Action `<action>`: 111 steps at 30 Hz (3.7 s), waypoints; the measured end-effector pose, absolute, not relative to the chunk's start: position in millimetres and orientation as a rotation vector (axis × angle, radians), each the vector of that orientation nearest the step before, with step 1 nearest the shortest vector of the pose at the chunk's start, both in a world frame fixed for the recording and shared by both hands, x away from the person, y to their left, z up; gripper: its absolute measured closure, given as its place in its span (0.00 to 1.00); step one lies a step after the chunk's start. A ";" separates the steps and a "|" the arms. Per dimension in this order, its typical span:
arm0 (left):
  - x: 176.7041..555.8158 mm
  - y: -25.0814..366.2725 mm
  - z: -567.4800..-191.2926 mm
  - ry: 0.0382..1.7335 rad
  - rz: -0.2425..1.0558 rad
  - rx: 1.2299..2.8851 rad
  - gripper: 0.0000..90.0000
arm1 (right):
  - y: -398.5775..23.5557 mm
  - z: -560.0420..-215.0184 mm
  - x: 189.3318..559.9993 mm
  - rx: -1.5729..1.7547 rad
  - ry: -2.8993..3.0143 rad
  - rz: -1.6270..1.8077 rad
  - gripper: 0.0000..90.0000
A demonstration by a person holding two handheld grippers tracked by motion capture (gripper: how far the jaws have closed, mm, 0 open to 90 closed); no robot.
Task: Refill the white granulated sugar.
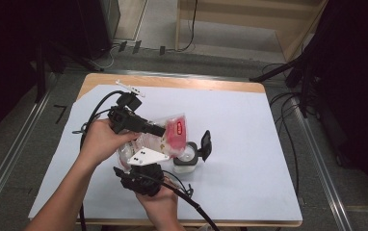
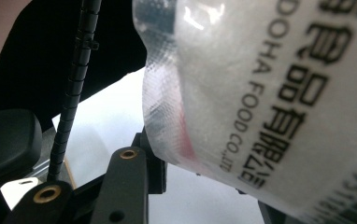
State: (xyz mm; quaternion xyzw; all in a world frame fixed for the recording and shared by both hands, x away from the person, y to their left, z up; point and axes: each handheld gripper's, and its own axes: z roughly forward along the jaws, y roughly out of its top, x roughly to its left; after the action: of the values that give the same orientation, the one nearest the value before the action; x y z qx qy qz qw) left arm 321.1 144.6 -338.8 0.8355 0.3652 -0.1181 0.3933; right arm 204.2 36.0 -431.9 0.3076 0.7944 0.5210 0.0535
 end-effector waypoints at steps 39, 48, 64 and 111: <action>317.8 140.7 -335.9 0.922 -0.287 2.133 0.80 | 33.3 -431.0 203.3 0.919 2.418 1.591 0.71; 317.5 140.1 -335.7 0.924 -0.286 2.132 0.80 | 33.0 -430.8 203.1 0.922 2.419 1.592 0.71; 317.2 139.4 -335.2 0.922 -0.281 2.137 0.80 | 32.7 -430.5 202.7 0.928 2.421 1.594 0.71; 316.0 138.9 -333.8 0.920 -0.280 2.142 0.80 | 33.8 -430.3 201.8 0.914 2.418 1.594 0.71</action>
State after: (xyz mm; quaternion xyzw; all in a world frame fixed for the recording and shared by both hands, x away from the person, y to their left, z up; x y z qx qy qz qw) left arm 316.0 138.9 -333.8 0.8415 0.3614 -0.1099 0.3863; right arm 201.8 33.8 -430.3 0.3006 0.7951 0.5241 0.0525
